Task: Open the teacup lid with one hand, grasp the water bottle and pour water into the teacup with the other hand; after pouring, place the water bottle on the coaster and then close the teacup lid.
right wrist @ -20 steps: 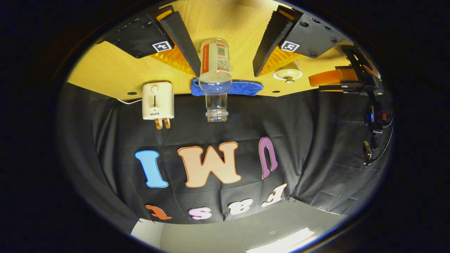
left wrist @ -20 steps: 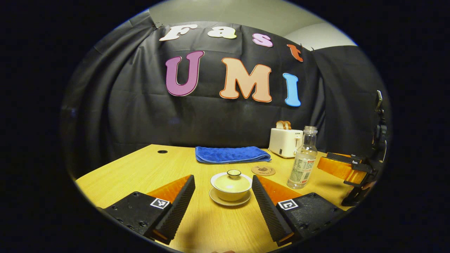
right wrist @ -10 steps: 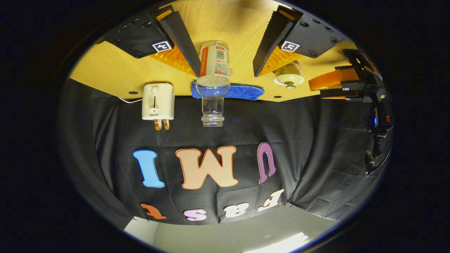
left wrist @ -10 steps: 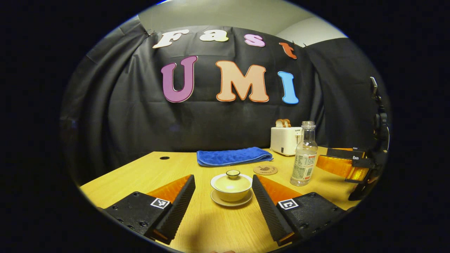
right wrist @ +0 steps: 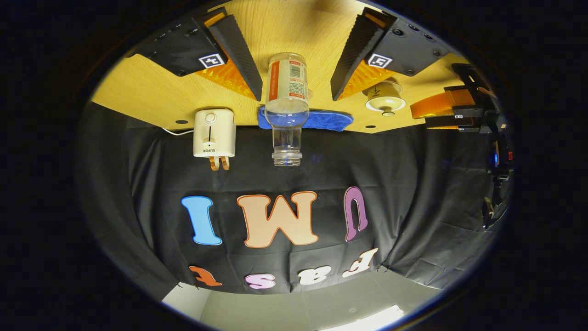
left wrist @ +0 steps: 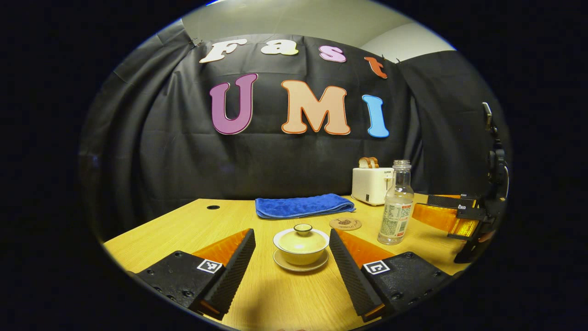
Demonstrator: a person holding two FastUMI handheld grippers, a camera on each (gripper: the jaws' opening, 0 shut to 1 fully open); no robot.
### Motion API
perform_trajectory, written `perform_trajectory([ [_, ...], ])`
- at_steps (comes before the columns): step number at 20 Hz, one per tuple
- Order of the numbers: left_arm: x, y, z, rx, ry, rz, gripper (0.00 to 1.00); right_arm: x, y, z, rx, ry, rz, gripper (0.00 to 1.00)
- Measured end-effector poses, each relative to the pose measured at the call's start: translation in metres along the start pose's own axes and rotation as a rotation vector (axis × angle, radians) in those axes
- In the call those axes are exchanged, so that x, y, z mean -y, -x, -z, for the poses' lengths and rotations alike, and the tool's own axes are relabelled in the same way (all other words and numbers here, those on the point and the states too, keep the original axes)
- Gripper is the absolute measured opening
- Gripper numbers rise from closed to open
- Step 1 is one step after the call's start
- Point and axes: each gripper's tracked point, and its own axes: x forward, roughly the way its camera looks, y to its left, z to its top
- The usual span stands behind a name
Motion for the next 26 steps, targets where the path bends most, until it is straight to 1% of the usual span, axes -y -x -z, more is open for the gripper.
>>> perform_trajectory([
  [4,0.003,-0.004,0.0,0.001,0.0,0.013,0.95,0.0,0.001,0.0,-0.002,0.0,0.001,0.96],
  [5,0.003,-0.006,-0.002,0.0,-0.001,0.013,0.95,0.001,0.0,-0.001,0.001,0.0,0.004,0.94],
  [8,0.003,-0.016,0.0,-0.003,-0.002,0.015,0.95,0.001,0.0,0.0,0.0,0.0,0.002,0.99],
  [9,0.004,-0.019,0.0,-0.005,-0.003,0.025,0.95,0.0,0.0,-0.001,0.001,0.0,0.002,0.96],
  [10,0.007,-0.023,0.001,-0.005,-0.004,0.039,0.94,0.0,0.001,-0.001,0.0,0.0,0.002,0.99],
  [11,0.009,-0.029,0.0,-0.006,-0.003,0.054,0.95,0.0,0.001,-0.001,0.0,0.0,0.002,0.99],
  [14,0.01,-0.045,0.003,-0.019,-0.002,0.078,0.95,0.0,0.001,-0.001,0.001,0.0,0.002,0.99],
  [15,0.01,-0.051,0.004,-0.027,-0.003,0.078,0.95,0.0,0.001,-0.001,-0.001,0.0,0.002,0.96],
  [16,0.01,-0.057,0.006,-0.038,-0.006,0.079,0.95,0.0,0.001,-0.001,0.0,0.0,0.002,0.99],
  [19,0.013,-0.07,0.012,-0.086,-0.008,0.101,0.95,0.0,0.001,-0.002,0.0,0.0,0.002,0.99],
  [20,0.015,-0.073,0.016,-0.102,-0.008,0.11,0.95,0.0,0.001,-0.001,-0.001,0.0,0.002,0.96],
  [21,0.016,-0.076,0.02,-0.119,-0.009,0.118,0.94,0.0,0.0,-0.001,0.0,0.0,0.002,0.99],
  [22,0.015,-0.079,0.022,-0.135,-0.011,0.119,0.93,0.0,0.001,-0.001,0.0,0.0,0.002,0.96],
  [23,0.014,-0.082,0.024,-0.15,-0.012,0.116,0.9,0.0,0.001,-0.001,0.0,0.0,0.002,0.99],
  [24,0.014,-0.084,0.025,-0.159,-0.015,0.113,0.88,0.0,0.001,-0.001,0.0,0.0,0.002,0.99],
  [25,0.015,-0.085,0.025,-0.162,-0.018,0.115,0.83,0.0,0.001,-0.002,0.0,0.0,0.002,0.99],
  [26,0.015,-0.087,0.026,-0.163,-0.02,0.116,0.81,0.0,0.001,-0.001,0.0,0.0,0.002,0.96],
])
